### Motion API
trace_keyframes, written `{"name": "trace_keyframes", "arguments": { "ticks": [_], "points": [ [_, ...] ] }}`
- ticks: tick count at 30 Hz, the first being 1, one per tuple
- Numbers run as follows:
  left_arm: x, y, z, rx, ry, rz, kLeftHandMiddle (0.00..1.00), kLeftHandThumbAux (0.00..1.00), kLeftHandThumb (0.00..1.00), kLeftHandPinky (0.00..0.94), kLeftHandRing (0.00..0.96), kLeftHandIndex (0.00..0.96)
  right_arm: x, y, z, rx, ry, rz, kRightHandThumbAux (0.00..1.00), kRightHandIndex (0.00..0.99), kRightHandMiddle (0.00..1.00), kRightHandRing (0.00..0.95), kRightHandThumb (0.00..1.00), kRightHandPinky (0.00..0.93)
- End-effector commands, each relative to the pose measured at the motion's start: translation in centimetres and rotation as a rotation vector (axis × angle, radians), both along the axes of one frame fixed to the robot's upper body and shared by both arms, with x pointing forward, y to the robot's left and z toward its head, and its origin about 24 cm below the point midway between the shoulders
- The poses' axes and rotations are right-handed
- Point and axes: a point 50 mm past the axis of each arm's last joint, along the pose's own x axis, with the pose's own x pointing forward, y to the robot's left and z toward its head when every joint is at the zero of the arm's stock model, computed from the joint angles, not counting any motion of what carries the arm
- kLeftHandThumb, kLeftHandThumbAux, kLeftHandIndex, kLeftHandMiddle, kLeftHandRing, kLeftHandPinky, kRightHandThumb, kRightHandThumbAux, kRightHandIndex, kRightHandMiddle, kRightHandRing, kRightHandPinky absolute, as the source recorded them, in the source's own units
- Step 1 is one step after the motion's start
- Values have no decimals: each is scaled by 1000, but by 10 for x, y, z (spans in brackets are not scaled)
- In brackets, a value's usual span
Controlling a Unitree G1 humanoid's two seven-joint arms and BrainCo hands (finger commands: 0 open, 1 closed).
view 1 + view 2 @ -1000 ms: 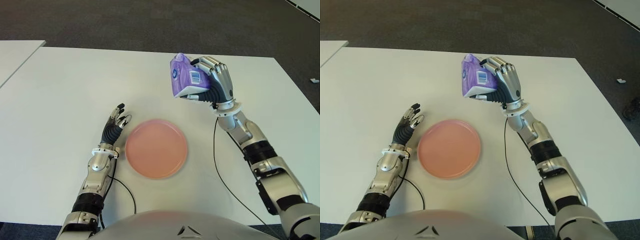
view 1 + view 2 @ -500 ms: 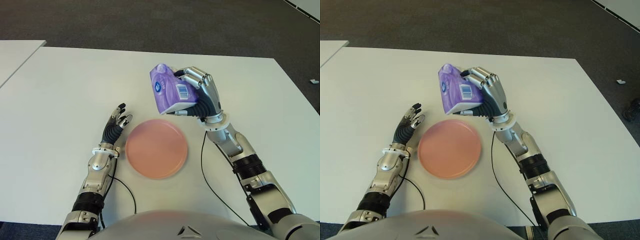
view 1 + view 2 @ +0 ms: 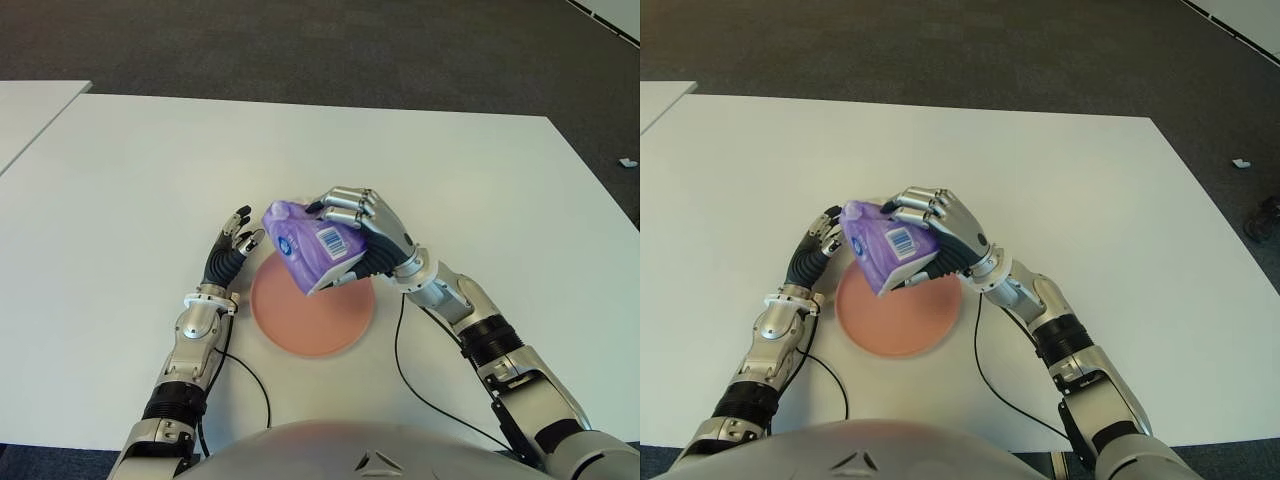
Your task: Put the tissue paper into the plate.
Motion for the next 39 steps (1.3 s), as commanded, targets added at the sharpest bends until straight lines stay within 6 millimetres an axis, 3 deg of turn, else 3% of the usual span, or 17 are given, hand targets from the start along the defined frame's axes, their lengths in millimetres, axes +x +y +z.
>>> {"name": "trace_keyframes", "arguments": {
  "ticks": [1, 8, 28, 32, 35, 37, 38, 39],
  "points": [
    [-14, 3, -21, 21, 136, 30, 0, 430, 0, 0, 0, 0, -3, 7, -7, -30, -6, 43, 713, 439, 852, 846, 743, 817],
    [-13, 0, -21, 2, 151, 32, 0, 420, 0, 0, 0, 0, -10, 11, -19, -89, 0, 42, 712, 439, 844, 841, 743, 820],
    [-10, -1, -18, 21, 147, 46, 0, 415, 0, 0, 0, 0, 1, 12, -52, -235, 19, -40, 712, 439, 843, 844, 744, 818],
    [-11, -2, -17, 19, 144, 41, 0, 416, 0, 0, 0, 0, 0, 14, -54, -260, 36, -24, 711, 440, 807, 804, 740, 762],
    [-12, -2, -16, 15, 140, 38, 0, 420, 0, 0, 0, 0, -2, 13, -56, -314, 58, -4, 714, 427, 639, 645, 713, 613],
    [-12, -3, -16, 14, 137, 38, 0, 422, 0, 0, 0, 0, -2, 12, -57, -340, 65, 4, 719, 413, 396, 409, 692, 413],
    [-12, -3, -16, 14, 135, 37, 0, 423, 0, 0, 0, 0, -2, 12, -57, -353, 68, 7, 720, 411, 362, 376, 689, 385],
    [-13, -3, -16, 14, 134, 37, 0, 424, 0, 0, 0, 0, -3, 12, -57, -361, 70, 9, 679, 339, 302, 316, 579, 324]
  ]
}}
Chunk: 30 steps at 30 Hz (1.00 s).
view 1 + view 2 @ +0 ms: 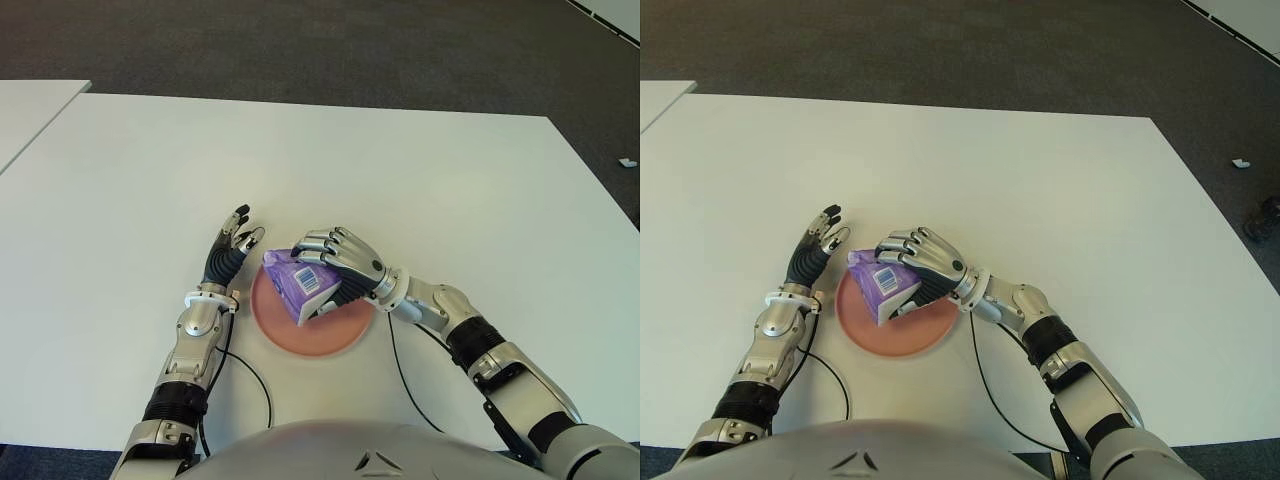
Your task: Put the tissue paper into the plate.
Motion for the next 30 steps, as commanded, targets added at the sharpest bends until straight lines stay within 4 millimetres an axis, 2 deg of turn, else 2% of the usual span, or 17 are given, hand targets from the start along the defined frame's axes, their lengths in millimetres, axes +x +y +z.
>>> {"name": "trace_keyframes", "arguments": {
  "ticks": [1, 3, 4, 7, 13, 20, 30],
  "points": [
    [-15, -1, -21, 2, 119, 5, 0, 424, 0, 0, 0, 0, -1, -2, -2, -78, 20, 13, 654, 292, 263, 277, 506, 284],
    [-15, -1, -20, -6, 114, 2, 0, 424, 0, 0, 0, 0, -2, -3, -2, -110, 21, 19, 632, 216, 198, 208, 423, 212],
    [-16, -1, -20, -10, 111, 1, 0, 425, 0, 0, 0, 0, -3, -4, -3, -124, 21, 22, 619, 160, 138, 141, 366, 140],
    [-18, -3, -19, -19, 98, -3, 0, 430, 0, 0, 0, 0, -4, -6, -3, -163, 17, 20, 578, 61, 47, 48, 245, 46],
    [-20, -3, -20, -38, 104, -8, 0, 432, 0, 0, 0, 0, -8, -8, -2, -166, -3, 9, 505, 6, 4, 5, 105, 4],
    [-22, -2, -21, -25, 115, -15, 0, 416, 0, 0, 0, 0, -12, -8, -2, -132, -22, 8, 461, 0, 0, 0, 48, 0],
    [-23, -2, -22, -18, 106, -22, 0, 403, 0, 0, 0, 0, -13, -8, 0, -108, -32, -13, 436, 0, 0, 0, 31, 0]
  ]
}}
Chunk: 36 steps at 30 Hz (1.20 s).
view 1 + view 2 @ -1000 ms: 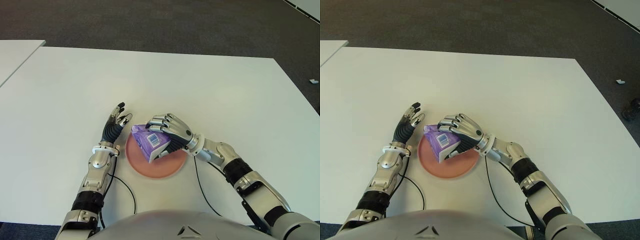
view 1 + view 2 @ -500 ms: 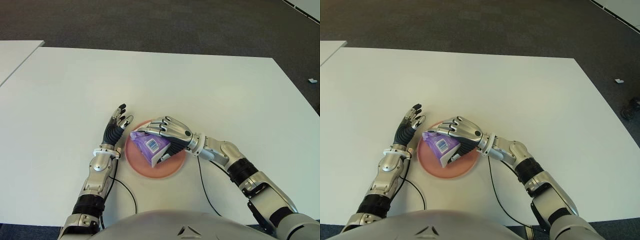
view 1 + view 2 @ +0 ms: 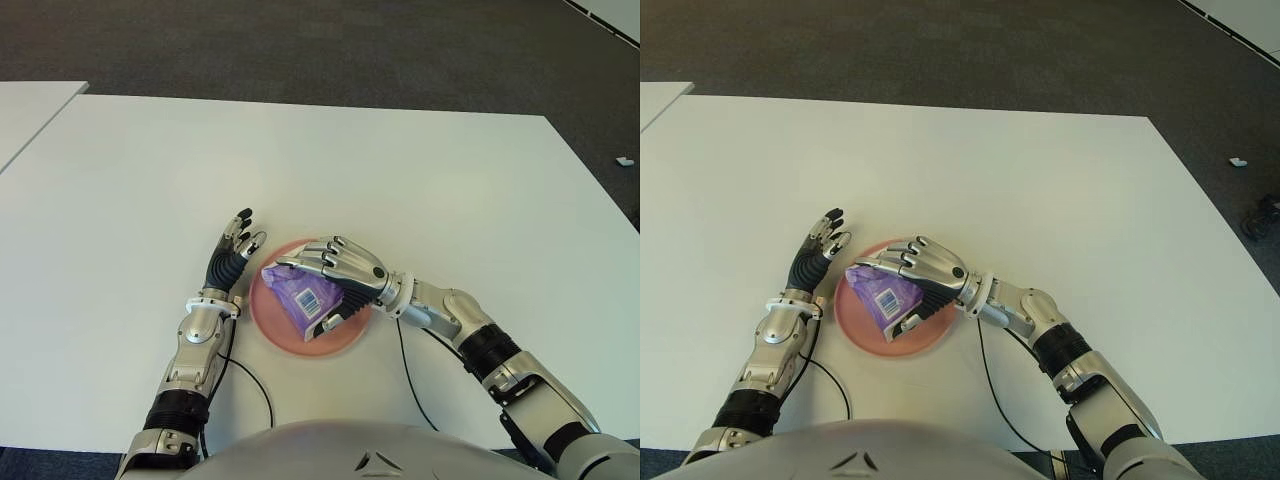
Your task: Put the tissue paper into the plate.
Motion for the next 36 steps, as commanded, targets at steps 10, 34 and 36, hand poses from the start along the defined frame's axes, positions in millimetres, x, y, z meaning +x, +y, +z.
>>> {"name": "trace_keyframes", "arguments": {
  "ticks": [10, 34, 36],
  "points": [
    [-16, 2, -20, -30, 112, 2, 0, 432, 1, 0, 0, 0, -1, -6, 5, 8, 12, -46, 422, 0, 0, 0, 39, 0],
    [-14, 1, -25, 24, 101, -6, 0, 386, 5, 0, 0, 0, 13, -21, 56, 320, 49, -161, 362, 0, 0, 0, 130, 0],
    [-12, 1, -25, -14, 99, -12, 0, 387, 4, 0, 0, 0, 19, -30, 70, 392, 93, -185, 354, 0, 0, 0, 133, 0]
  ]
}}
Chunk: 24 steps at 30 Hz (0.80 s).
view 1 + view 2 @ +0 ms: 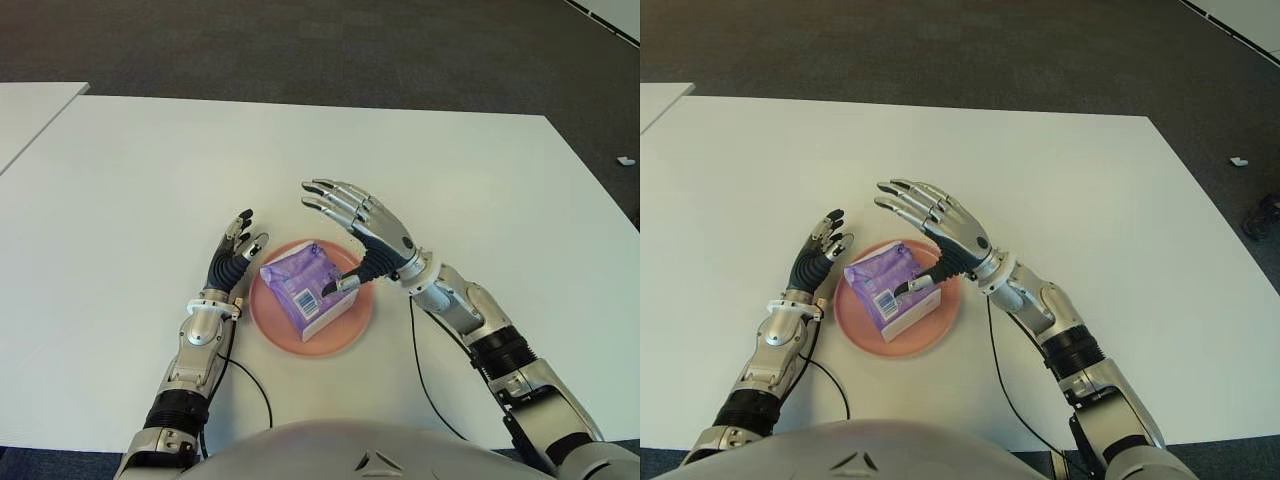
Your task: Put the tissue paper into the plate.
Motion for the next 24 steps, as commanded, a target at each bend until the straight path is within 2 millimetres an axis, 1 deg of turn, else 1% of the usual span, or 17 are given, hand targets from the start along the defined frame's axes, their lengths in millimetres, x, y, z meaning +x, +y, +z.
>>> {"name": "trace_keyframes", "arguments": {
  "ticks": [1, 4, 12, 16, 17, 19, 21, 24],
  "points": [
    [-11, 1, -22, -63, 124, -12, 0, 388, 2, 0, 0, 0, 7, -14, 18, 133, 89, -34, 349, 0, 0, 0, 135, 0],
    [-10, 2, -22, -76, 120, -17, 0, 389, 0, 0, 0, 0, 9, -18, 20, 174, 118, -57, 334, 0, 0, 0, 138, 0],
    [-11, 2, -21, -78, 111, -14, 0, 392, 0, 0, 0, 0, 16, -27, 16, 425, 174, -166, 300, 0, 0, 0, 140, 0],
    [-12, 2, -20, -82, 107, -15, 0, 386, 0, 0, 0, 0, 10, -39, 12, 484, 215, -209, 286, 0, 0, 0, 141, 0],
    [-13, 2, -20, -82, 106, -15, 0, 385, 0, 0, 0, 0, 8, -50, 3, 506, 254, -231, 280, 0, 0, 0, 139, 0],
    [-13, 2, -20, -81, 103, -15, 0, 383, 0, 0, 0, 0, 7, -66, -9, 549, 314, -267, 272, 0, 0, 0, 136, 0],
    [-13, 2, -20, -82, 99, -18, 0, 382, 0, 0, 0, 0, 7, -73, -17, 601, 357, -290, 268, 0, 0, 0, 134, 0],
    [-13, 2, -20, -88, 96, -24, 0, 382, 0, 0, 0, 0, 6, -78, -24, 659, 384, -313, 264, 0, 0, 0, 131, 0]
  ]
}}
